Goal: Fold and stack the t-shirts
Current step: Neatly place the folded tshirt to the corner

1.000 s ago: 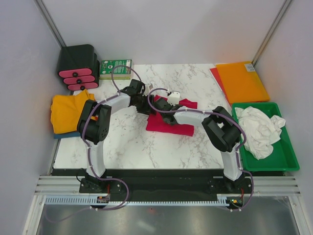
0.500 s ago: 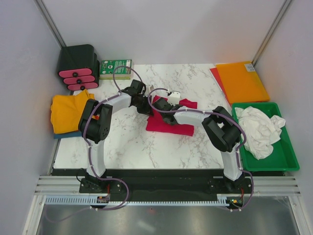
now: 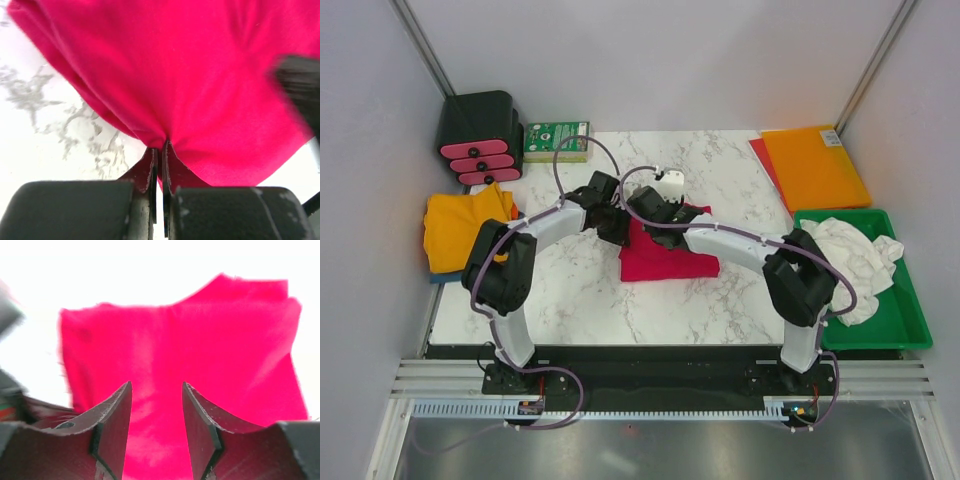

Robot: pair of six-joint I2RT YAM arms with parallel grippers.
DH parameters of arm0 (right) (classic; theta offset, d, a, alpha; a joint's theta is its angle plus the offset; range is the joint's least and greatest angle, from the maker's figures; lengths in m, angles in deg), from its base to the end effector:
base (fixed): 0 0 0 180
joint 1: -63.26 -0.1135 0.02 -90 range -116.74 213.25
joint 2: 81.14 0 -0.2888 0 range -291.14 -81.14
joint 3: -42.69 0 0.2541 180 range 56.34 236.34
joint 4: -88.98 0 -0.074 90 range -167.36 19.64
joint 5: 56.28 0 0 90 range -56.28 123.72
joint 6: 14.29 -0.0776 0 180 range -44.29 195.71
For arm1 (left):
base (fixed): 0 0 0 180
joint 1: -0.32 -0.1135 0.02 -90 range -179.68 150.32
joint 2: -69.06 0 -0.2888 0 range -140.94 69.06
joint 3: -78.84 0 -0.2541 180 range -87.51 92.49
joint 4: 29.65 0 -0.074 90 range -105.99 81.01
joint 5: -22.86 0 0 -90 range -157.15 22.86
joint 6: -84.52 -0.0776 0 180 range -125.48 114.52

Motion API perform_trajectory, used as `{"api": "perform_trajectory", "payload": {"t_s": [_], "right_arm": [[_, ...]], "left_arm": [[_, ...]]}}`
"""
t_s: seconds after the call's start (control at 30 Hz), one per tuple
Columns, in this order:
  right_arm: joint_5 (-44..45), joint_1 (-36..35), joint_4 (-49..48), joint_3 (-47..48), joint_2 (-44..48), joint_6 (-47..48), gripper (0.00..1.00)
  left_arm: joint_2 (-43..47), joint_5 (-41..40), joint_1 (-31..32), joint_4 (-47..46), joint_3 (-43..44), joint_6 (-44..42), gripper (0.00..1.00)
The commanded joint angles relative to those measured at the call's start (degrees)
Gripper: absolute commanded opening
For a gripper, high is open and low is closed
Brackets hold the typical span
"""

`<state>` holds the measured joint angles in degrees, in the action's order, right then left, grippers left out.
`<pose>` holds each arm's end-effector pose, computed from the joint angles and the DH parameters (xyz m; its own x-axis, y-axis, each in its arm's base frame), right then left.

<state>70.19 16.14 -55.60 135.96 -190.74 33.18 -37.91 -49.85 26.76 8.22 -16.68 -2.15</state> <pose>0.3367 0.2948 0.2070 -0.6229 0.1281 -0.7718 0.1115 0.9910 0.0745 0.3589 -0.2042 0.1638 -0.8093 0.3405 -0.4787 0.5106 0.8106 -0.2866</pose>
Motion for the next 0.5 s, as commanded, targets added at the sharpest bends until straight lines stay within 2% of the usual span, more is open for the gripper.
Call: {"api": "perform_trajectory", "payload": {"t_s": [0.0,0.3,0.47], "right_arm": [[3.87,-0.61,-0.32,3.0,8.43,2.09,0.53],[8.09,-0.96,0.92,-4.02,17.49,3.15,0.53],[8.44,-0.96,0.83,-9.03,20.83,2.27,0.53]], "left_arm": [[5.72,-1.65,-0.24,3.12,1.59,-3.24,0.02],[14.24,-5.43,-0.59,9.36,3.88,-7.89,0.02],[19.25,-9.12,-1.65,14.54,7.91,-11.94,0.02]]}}
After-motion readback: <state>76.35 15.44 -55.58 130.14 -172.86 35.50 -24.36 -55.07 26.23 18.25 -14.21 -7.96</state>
